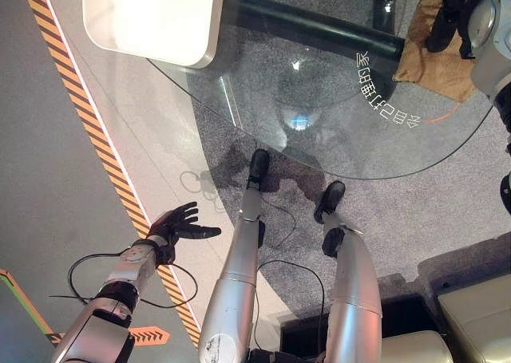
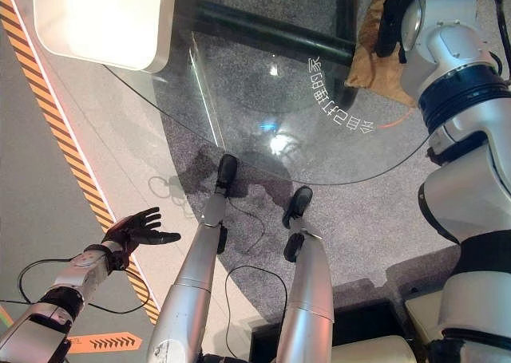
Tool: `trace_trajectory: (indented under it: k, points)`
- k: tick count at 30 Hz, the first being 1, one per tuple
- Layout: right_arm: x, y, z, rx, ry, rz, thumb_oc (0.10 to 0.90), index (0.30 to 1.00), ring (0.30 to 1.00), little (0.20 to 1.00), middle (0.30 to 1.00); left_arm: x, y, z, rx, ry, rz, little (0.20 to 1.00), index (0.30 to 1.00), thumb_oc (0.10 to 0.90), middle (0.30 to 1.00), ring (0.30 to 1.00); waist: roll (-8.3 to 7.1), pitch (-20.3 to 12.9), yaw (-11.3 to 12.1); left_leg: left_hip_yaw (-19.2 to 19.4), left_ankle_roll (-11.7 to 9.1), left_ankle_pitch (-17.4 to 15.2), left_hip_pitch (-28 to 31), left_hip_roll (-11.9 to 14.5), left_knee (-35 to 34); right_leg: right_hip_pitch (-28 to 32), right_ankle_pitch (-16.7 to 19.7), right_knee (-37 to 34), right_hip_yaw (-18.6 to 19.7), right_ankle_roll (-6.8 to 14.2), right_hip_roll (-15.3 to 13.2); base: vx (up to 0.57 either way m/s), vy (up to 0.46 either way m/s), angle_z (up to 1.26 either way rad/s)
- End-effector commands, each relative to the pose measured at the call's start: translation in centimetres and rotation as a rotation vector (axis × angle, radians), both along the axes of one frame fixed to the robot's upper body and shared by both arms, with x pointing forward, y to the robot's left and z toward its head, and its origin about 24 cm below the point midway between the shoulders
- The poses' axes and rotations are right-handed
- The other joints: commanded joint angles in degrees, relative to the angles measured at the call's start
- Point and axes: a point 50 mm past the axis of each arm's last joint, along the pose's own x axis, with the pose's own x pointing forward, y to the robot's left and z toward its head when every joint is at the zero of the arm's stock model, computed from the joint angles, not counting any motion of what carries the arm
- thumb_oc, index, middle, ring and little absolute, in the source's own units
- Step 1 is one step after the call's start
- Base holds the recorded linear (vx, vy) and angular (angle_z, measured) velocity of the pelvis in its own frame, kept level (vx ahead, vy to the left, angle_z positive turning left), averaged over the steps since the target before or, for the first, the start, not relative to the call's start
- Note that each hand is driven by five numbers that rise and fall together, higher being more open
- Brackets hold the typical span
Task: Wipe the table with a cloth and put it in the basket.
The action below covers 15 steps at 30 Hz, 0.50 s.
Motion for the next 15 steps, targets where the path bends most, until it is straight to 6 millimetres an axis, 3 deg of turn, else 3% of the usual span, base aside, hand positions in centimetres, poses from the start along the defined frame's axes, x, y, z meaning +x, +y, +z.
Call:
trace_trajectory:
  k: [1, 15]
  points:
    - [-0.85, -4.17, -1.26, -0.066, 0.099, -0.172, 0.1, 0.3, 0.3, 0.2, 0.3, -3.45, 2.72, -2.07, 0.023, 0.101, 0.076, 0.9, 0.9, 0.8, 0.9, 0.9, 1.14, -0.4, -0.9, 3.9, 4.9, -6.2, 0.2, -4.2, 5.5, 3.5, 8.3, -12.0, -3.4, 0.0, 3.6, 0.0, 0.0, 0.0]
    - [-0.85, -4.16, -1.33, -0.055, 0.1, -0.174, 0.1, 0.3, 0.3, 0.2, 0.3, -3.46, 2.81, -2.03, 0.027, 0.099, 0.075, 0.9, 0.9, 0.8, 0.9, 0.9, 0.82, -0.4, -1.1, 4.1, 4.9, -6.2, 0.6, -4.1, 5.1, 3.9, 8.6, -12.6, -3.5, 0.1, 3.8, 0.0, 0.0, 0.0]
